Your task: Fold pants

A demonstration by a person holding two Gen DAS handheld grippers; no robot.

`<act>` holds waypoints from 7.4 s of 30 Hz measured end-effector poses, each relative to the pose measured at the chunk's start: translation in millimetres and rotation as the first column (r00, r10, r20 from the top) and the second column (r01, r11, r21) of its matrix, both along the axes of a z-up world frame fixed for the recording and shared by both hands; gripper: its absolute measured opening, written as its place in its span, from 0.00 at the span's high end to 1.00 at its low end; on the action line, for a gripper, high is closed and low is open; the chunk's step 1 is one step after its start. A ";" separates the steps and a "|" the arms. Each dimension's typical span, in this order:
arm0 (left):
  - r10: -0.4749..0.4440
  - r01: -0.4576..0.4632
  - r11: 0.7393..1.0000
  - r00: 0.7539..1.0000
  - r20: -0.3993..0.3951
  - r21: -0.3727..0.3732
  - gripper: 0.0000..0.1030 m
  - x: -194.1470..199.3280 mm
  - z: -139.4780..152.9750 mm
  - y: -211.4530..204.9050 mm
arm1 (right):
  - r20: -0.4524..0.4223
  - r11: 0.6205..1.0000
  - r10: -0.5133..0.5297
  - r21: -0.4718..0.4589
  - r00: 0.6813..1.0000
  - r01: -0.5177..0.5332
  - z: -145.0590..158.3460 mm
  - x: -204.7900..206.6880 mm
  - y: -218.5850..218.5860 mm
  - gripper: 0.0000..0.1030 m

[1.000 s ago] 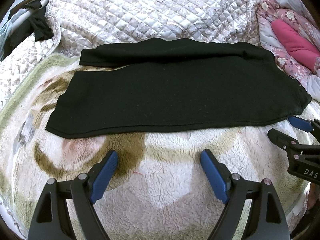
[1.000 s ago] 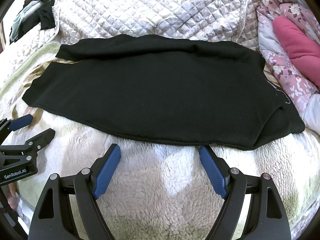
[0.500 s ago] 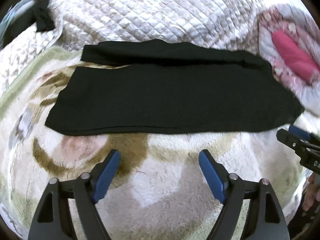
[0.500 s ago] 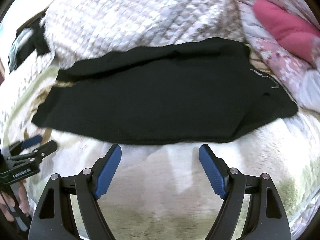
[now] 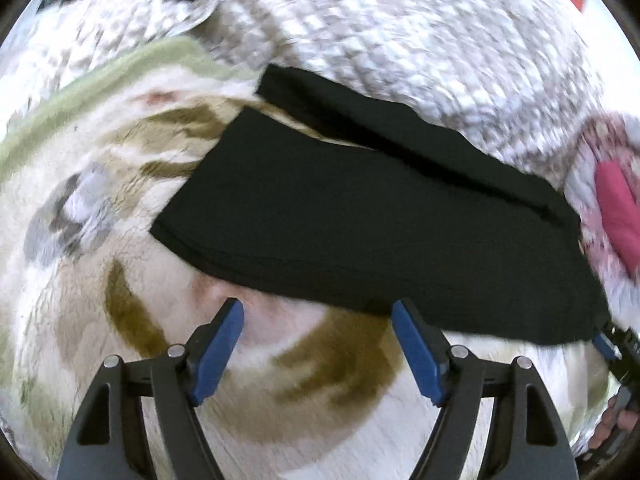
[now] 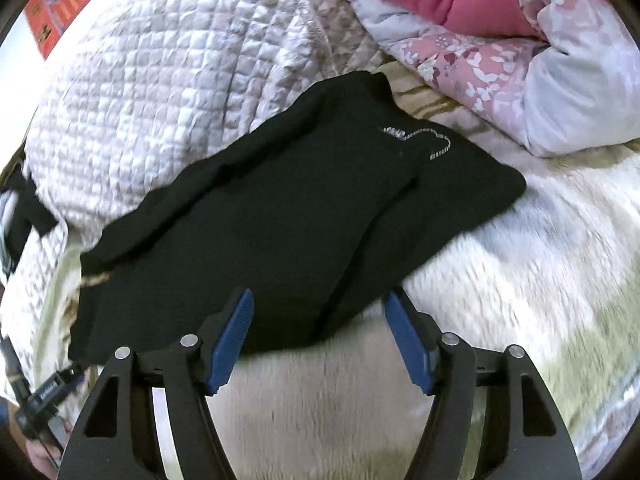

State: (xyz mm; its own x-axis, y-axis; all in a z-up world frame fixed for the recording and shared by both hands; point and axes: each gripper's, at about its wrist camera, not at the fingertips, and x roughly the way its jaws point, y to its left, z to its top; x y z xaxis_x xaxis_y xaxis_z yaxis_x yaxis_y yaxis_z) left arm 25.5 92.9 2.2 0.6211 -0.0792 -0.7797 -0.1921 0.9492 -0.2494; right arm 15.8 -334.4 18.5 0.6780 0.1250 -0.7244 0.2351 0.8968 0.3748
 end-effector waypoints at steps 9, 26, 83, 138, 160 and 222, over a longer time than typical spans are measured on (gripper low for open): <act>0.061 -0.058 0.992 0.998 0.025 -0.108 0.25 25.6 -7.0 22.5 | 0.038 0.996 -0.083 0.039 0.996 0.082 0.8 30.1 -22.5 0.53; 0.115 -0.115 0.993 0.989 0.096 -0.014 0.96 10.6 42.8 38.3 | 0.095 0.988 -0.099 0.127 0.991 0.087 36.3 -4.2 -42.6 0.95; -0.176 0.178 0.982 0.984 -0.041 0.069 0.74 -34.7 16.4 -33.9 | -0.131 0.975 0.109 -0.179 0.985 -0.131 11.8 -59.6 16.9 0.71; -0.236 0.228 0.950 0.972 0.014 0.212 0.48 -8.3 13.5 -77.4 | -0.115 0.881 0.335 -0.313 0.935 -0.354 -3.9 11.4 90.5 0.41; -0.276 0.278 0.941 0.960 -0.037 0.195 0.48 12.5 31.6 -69.0 | -0.101 0.859 0.423 -0.272 0.900 -0.434 16.5 23.4 92.0 0.41; -0.299 0.290 0.948 0.953 0.055 0.131 0.96 -18.2 53.3 -59.0 | -0.136 0.854 0.487 -0.133 0.863 -0.502 10.4 -42.3 60.7 0.98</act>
State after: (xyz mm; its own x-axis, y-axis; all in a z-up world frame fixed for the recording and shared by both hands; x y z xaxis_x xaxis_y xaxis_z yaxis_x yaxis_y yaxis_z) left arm 7.3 33.9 55.5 0.6399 -0.1758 -0.7481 0.1151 0.9844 -0.1329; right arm -26.5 -273.7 29.0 0.4854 0.3039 -0.8198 -0.2286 0.9491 0.2166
